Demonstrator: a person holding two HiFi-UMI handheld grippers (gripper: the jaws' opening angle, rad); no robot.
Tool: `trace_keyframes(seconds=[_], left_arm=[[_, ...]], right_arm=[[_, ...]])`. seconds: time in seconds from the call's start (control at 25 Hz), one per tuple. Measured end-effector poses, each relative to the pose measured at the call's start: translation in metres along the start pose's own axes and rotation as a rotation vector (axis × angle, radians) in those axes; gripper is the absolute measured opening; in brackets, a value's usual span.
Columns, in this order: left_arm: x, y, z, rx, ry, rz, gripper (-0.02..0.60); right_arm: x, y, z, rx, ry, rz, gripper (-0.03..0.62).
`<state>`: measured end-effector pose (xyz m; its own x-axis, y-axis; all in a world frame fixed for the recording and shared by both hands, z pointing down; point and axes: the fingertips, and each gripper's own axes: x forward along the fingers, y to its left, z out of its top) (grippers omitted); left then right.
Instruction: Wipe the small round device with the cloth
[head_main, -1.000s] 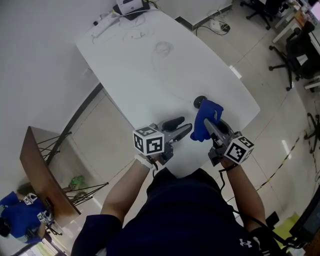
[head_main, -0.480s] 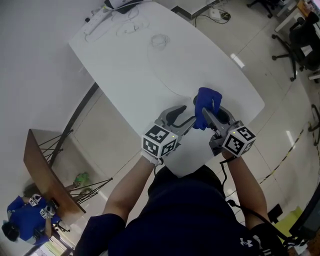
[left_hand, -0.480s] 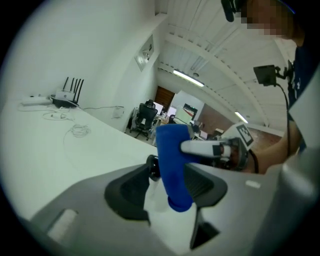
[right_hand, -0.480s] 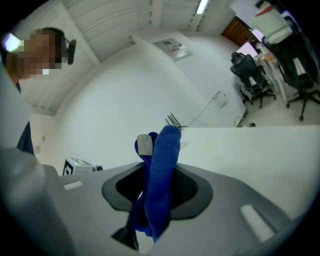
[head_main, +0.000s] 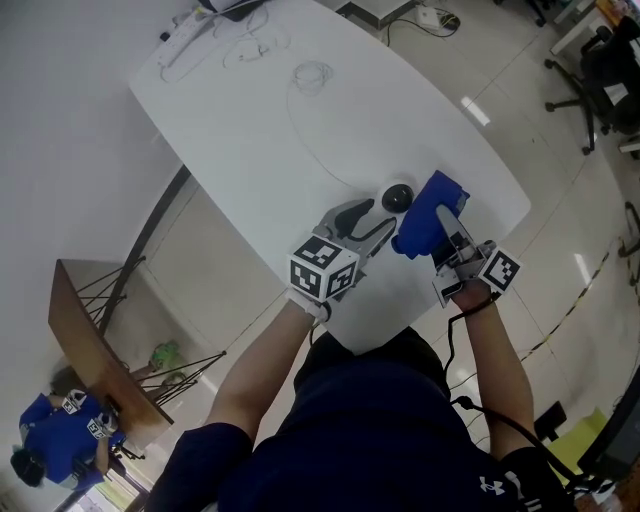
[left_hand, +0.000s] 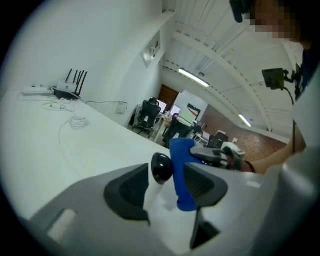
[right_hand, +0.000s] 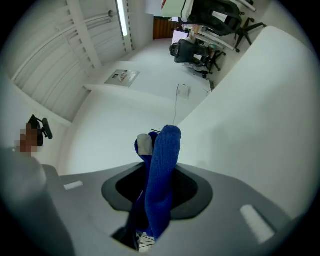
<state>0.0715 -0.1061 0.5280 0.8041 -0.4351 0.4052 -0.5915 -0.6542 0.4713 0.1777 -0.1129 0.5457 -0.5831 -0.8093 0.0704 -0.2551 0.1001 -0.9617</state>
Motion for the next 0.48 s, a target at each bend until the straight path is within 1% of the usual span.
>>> trace_keyframes(seconds=[0.12,0.2,0.28,0.36,0.44,0.48], left_arm=[[0.002,-0.001,-0.005,-0.028,0.010,0.011,0.218],[0.000,0.000,-0.009,-0.042,0.012,0.017,0.218],[-0.004,0.001,-0.012,-0.043,0.017,0.018,0.218],[-0.008,-0.002,-0.015,-0.037,0.021,0.018,0.218],[-0.011,-0.007,-0.017,-0.034,0.018,0.017,0.218],[-0.013,-0.010,-0.017,-0.033,0.015,0.016,0.218]], right_arm=[[-0.002,-0.023,-0.007,0.010,0.019,-0.052,0.135],[0.001,-0.041,-0.014,0.000,0.040,-0.126,0.135],[0.004,-0.056,-0.019,-0.003,0.054,-0.201,0.135],[0.005,-0.065,-0.022,-0.020,0.075,-0.256,0.135],[0.005,-0.070,-0.025,-0.047,0.097,-0.301,0.135],[0.006,-0.070,-0.026,-0.062,0.102,-0.310,0.135]])
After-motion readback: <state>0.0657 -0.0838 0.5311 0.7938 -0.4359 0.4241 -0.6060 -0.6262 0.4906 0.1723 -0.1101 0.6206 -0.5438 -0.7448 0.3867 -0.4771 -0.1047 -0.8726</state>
